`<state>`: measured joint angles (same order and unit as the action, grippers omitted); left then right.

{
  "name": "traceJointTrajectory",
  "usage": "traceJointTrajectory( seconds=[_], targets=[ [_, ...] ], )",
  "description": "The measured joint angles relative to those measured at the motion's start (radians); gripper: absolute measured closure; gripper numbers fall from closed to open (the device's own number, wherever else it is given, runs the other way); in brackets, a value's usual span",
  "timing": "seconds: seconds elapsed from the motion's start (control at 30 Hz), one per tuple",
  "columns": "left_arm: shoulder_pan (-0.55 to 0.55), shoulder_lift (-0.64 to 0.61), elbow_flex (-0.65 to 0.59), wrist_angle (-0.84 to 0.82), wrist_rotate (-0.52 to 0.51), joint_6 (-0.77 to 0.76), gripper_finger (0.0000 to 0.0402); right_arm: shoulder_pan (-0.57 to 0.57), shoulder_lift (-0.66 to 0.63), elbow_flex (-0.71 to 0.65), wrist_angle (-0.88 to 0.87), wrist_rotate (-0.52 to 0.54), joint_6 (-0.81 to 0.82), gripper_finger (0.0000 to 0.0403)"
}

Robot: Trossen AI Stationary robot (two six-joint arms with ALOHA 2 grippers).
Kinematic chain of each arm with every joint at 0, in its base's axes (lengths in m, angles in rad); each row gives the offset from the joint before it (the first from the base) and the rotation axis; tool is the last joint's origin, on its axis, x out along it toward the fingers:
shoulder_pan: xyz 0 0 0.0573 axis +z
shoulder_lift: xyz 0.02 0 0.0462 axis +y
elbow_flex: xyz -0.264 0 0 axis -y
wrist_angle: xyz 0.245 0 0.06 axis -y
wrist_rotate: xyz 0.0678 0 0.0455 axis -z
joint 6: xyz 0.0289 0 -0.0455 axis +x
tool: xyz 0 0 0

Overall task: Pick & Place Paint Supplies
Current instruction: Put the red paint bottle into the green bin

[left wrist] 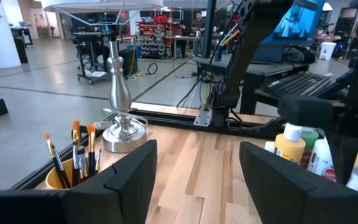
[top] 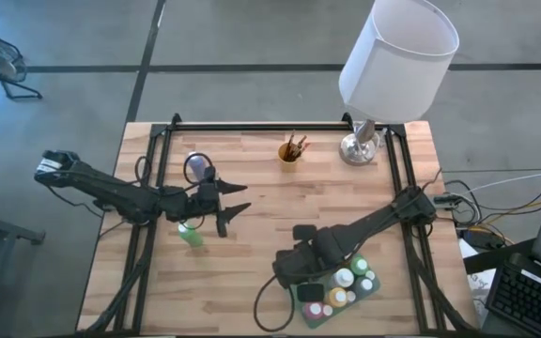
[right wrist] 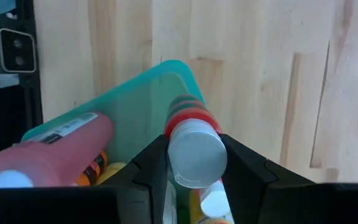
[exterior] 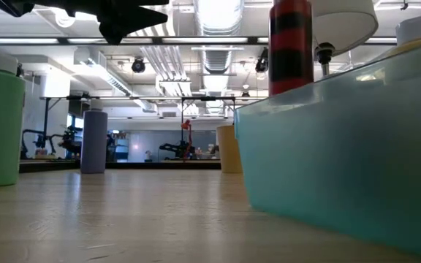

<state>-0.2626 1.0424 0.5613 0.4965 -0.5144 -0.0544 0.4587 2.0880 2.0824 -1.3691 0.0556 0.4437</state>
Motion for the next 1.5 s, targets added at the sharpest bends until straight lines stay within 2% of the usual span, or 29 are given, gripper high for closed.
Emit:
traceJointTrajectory(
  seconds=[0.43,0.77,1.13,1.5],
  targets=[
    [0.000,0.000,0.000,-0.003,0.002,-0.076,0.0168,0.021,-0.003,-0.147,0.146,-0.003,-0.006,0.0289],
    [0.000,0.000,-0.001,-0.003,0.002,-0.080,0.0168,0.021,-0.004,-0.251,0.253,-0.008,-0.044,0.0288],
    [0.000,0.000,-0.001,-0.003,0.002,-0.080,0.0168,0.013,-0.013,-0.300,0.293,-0.023,-0.056,0.0288],
    [0.000,0.000,-0.001,-0.003,0.002,-0.080,0.0168,-0.013,-0.006,-0.274,0.297,-0.034,-0.024,0.0289]
  ],
)
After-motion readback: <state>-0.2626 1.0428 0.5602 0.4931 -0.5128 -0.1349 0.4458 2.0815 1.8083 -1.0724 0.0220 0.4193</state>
